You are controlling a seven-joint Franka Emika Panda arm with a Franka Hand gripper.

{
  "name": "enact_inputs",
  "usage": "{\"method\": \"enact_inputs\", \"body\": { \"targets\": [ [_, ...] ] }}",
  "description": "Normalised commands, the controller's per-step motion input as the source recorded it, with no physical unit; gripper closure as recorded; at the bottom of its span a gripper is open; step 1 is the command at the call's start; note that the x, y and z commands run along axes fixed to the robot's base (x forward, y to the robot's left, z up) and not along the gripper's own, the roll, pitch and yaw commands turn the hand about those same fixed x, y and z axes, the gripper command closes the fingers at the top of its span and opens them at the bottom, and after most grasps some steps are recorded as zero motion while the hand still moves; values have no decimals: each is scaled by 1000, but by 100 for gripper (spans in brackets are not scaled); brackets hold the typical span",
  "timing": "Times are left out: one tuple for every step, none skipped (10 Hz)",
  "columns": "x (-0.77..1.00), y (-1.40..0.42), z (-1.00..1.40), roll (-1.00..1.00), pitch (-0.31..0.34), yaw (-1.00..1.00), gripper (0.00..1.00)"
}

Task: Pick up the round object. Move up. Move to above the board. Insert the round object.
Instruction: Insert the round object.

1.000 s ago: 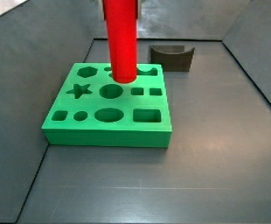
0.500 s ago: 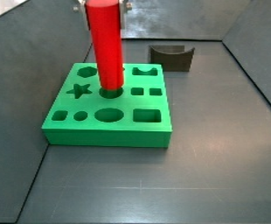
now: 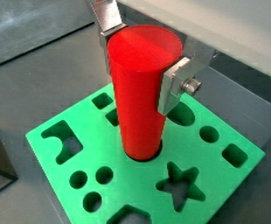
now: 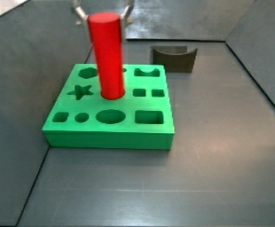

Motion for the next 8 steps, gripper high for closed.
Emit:
{"method": "enact_inputs", "body": {
  "targets": [
    [-174,31,-237,0,-26,-17,100],
    [-17,0,-311,-39,-26,-31,100],
    [0,0,-446,-49,-49,-43,100],
    [0,-69,-477,0,-80,0,100],
    [111,-174,-526,56,-9,0,100],
    [131,-103,-409,20,0,-11,100],
    [6,0,-126,-53,-19,-3,100],
    [0,0,0,0,0,0,100]
  ]
}}
